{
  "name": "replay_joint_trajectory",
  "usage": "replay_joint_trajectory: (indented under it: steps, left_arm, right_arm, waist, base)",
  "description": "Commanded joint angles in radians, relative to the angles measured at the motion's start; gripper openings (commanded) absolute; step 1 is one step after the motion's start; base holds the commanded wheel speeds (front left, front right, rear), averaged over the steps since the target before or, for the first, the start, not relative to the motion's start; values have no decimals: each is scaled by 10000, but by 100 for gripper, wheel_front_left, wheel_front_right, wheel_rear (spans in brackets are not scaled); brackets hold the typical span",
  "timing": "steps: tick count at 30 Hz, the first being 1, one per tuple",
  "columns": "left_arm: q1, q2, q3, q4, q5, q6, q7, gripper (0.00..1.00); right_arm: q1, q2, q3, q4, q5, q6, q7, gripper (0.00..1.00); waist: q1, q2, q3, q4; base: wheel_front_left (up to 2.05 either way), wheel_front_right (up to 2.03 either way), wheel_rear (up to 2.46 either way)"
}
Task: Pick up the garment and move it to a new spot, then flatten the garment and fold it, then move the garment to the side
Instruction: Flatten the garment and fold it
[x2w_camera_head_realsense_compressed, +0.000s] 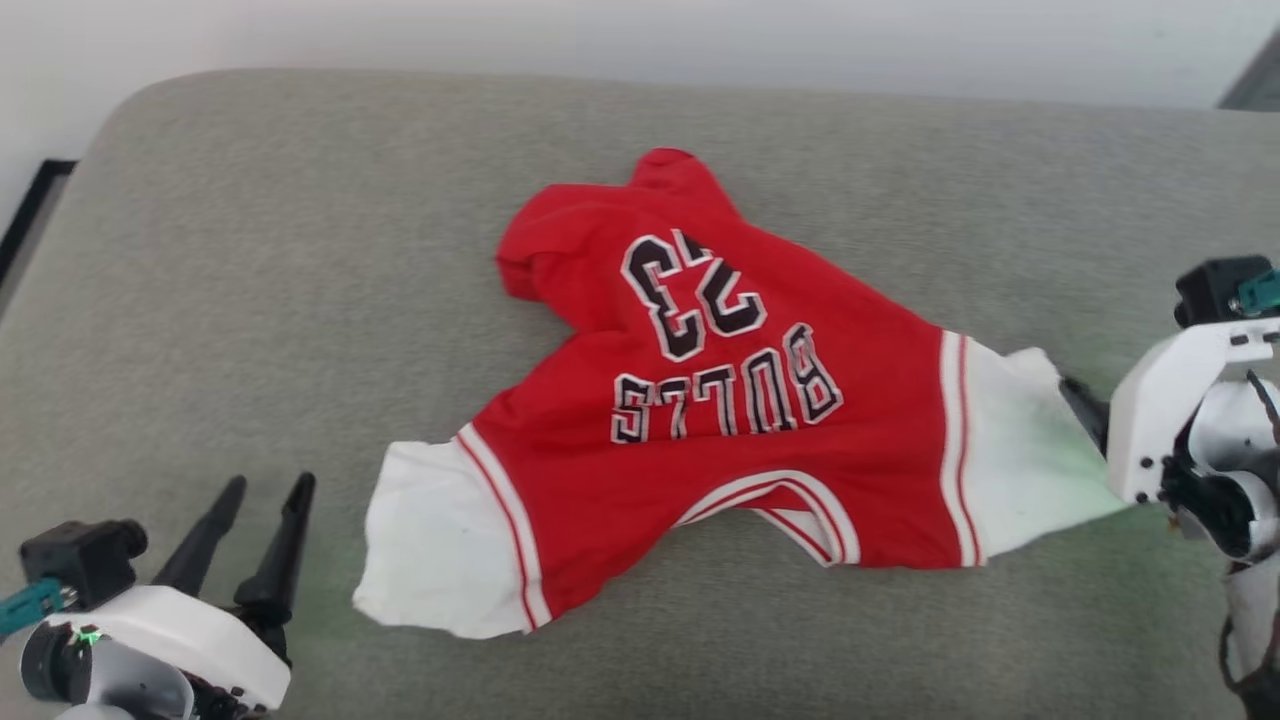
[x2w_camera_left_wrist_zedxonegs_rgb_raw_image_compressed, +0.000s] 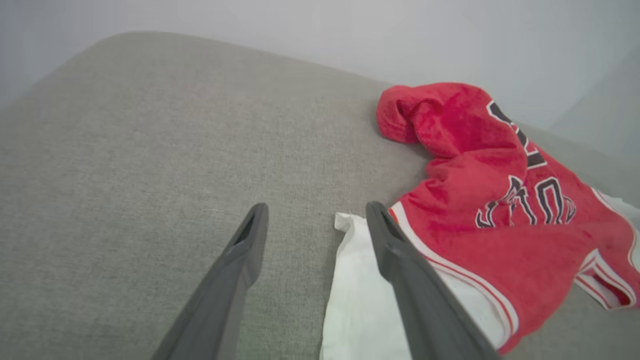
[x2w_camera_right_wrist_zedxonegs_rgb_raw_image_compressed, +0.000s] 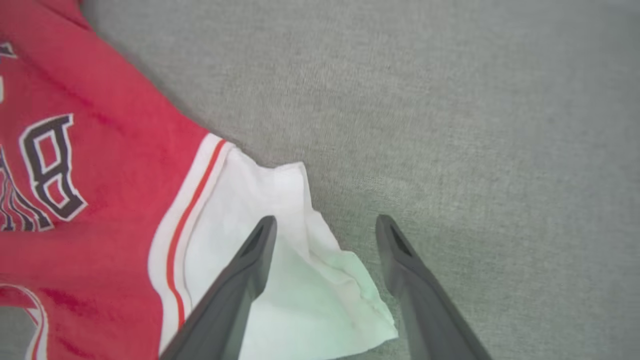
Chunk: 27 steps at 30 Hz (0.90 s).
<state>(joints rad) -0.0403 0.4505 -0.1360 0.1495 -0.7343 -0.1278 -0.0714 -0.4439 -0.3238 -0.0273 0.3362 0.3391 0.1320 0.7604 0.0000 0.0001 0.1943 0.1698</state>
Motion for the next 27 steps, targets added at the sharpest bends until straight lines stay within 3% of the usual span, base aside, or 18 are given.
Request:
replay_joint_trajectory:
  steps: [1, 8, 16, 19, 27]
  left_arm:
    - [-121, 170, -87, 129, -97, 6, 449, 100]
    - [-151, 529, -398, 510, -636, 403, 2561, 100]
    - [-321, 936, -586, 976, -1325, 1395, 5253, 100]
    - [-349, 1164, -704, 1128, -1264, 1841, 6021, 100]
    - [-670, 956, -1079, 1257, -1744, 2194, 7440, 100]
  right_arm:
    - [135, 159, 61, -429, -106, -23, -392, 100]
    - [545, 893, -163, -2041, -477, -21, -2093, 100]
    - [1242, 1901, -558, -3536, -1017, -17, -4048, 100]
    - [1577, 2195, -585, -3833, -1062, -17, -4308, 100]
    - [2363, 2511, -356, -4380, -797, -17, -4176, 100]
  waist:
    - [0, -1, -67, -358]
    - [0, -1, -45, -1162]
    - [0, -1, 95, -1788]
    - [0, -1, 156, -1928]
    - [0, -1, 308, -2124]
  base:
    - [0, 0, 0]
    - [0, 0, 0]
    - [0, 0, 0]
    - [0, 0, 0]
    - [0, 0, 0]
